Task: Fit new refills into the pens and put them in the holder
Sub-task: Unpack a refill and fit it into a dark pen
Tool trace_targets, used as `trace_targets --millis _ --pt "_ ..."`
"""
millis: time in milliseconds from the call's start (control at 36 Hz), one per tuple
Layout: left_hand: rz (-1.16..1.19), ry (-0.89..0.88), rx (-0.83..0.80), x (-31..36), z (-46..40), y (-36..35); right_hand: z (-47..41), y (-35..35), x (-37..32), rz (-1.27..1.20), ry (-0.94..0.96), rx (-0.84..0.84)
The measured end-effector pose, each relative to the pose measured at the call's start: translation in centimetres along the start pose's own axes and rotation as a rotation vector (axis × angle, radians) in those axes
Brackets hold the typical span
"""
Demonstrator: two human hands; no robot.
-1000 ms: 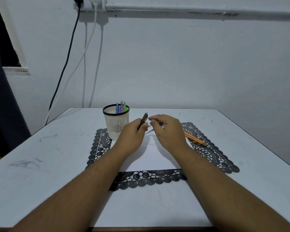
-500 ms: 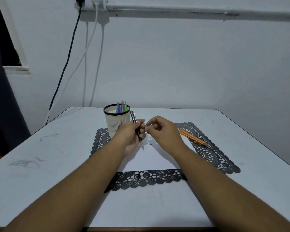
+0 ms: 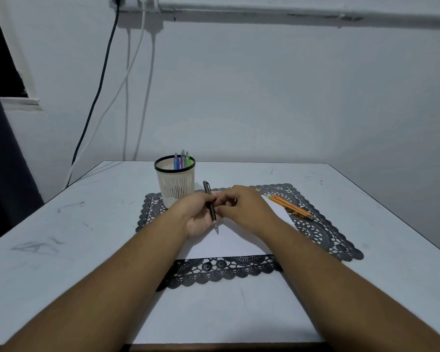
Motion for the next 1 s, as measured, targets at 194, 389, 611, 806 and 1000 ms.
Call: trace_targets --millis 194,389,611,806,1000 --pt "0.026 -0.028 -0.027 0.1 0.0 -0.4 -0.1 -0.1 0.1 0.08 -0.022 0.025" --pt "-0.778 -0.429 0.032 1.8 0.1 0.0 -0.1 2.1 0.7 -0.32 -0.16 0.138" --pt "-1.267 -0.664 -0.046 2.3 0.6 -0.6 -0.4 3.4 1.8 -0.717 -0.275 0.155" --pt "-1.366 -0.707 -0.01 2.4 0.9 -0.9 -0.5 3.5 1.8 -0.818 -0.25 0.171" --pt "-1.41 -0.761 -0.001 2.7 0.9 -0.8 -0.2 3.6 0.7 -0.886 -0.231 0.171"
Point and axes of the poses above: each hand's wrist, its own z-axis away from the middle knuckle, its own y-axis out of the back of the hand, x = y × z, the point moved 5 cm from there along -z, towards the middle knuckle, and after that the axes turned 6 degrees about -y, right-handed, at the moved point
